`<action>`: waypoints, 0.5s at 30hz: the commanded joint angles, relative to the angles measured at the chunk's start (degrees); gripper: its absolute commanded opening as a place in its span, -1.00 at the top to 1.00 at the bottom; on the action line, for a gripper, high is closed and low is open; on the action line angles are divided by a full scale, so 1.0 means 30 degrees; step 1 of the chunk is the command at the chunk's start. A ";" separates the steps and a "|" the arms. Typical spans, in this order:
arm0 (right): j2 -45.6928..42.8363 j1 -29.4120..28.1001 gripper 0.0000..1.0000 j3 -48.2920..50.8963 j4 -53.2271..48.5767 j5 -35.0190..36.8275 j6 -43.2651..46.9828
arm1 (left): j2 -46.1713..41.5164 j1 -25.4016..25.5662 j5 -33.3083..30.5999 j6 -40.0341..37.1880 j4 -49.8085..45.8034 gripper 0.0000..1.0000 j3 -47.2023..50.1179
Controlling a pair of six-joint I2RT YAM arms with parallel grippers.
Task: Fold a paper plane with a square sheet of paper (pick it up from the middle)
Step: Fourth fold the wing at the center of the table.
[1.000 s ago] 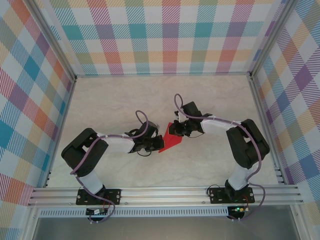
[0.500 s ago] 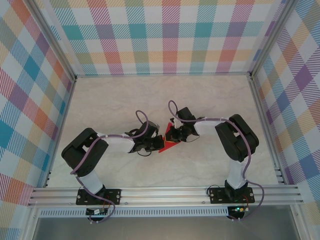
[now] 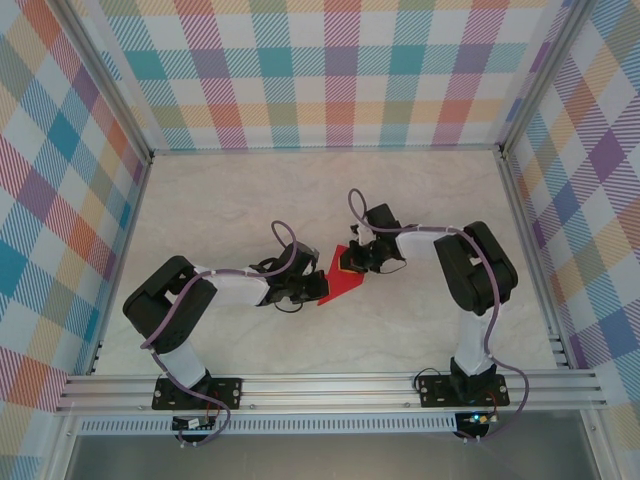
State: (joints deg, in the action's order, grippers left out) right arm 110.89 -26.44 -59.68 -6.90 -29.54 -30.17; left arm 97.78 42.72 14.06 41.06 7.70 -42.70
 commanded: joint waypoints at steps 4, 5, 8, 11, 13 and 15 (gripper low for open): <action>0.0943 0.1599 0.91 -0.0759 -0.0133 0.1731 0.0756 | 0.0920 0.0168 0.0439 -0.0288 -0.2994 1.00 0.0966; 0.0946 0.1891 0.91 -0.0817 -0.0148 0.1760 0.0766 | 0.0893 0.0171 0.0424 -0.0297 -0.3036 1.00 0.0990; 0.0918 0.2690 0.91 -0.0903 -0.0106 0.1853 0.0690 | 0.0863 0.0169 0.0435 -0.0274 -0.3034 1.00 0.0987; 0.0779 0.3306 0.90 -0.1165 -0.0286 0.1979 0.0654 | 0.0828 0.0182 0.0442 -0.0297 -0.3030 1.00 0.0961; 0.0583 0.3484 0.89 -0.1454 -0.0557 0.2338 0.0742 | 0.0777 0.0169 0.0453 -0.0275 -0.3061 1.00 0.0925; 0.0200 0.3497 0.86 -0.1837 -0.1079 0.2682 0.0938 | 0.0649 0.0152 0.0454 -0.0264 -0.3092 1.00 0.0864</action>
State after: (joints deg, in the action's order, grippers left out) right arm 112.05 -16.56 -63.07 -7.90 -25.76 -29.26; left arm 97.76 42.68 14.26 41.06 7.90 -42.59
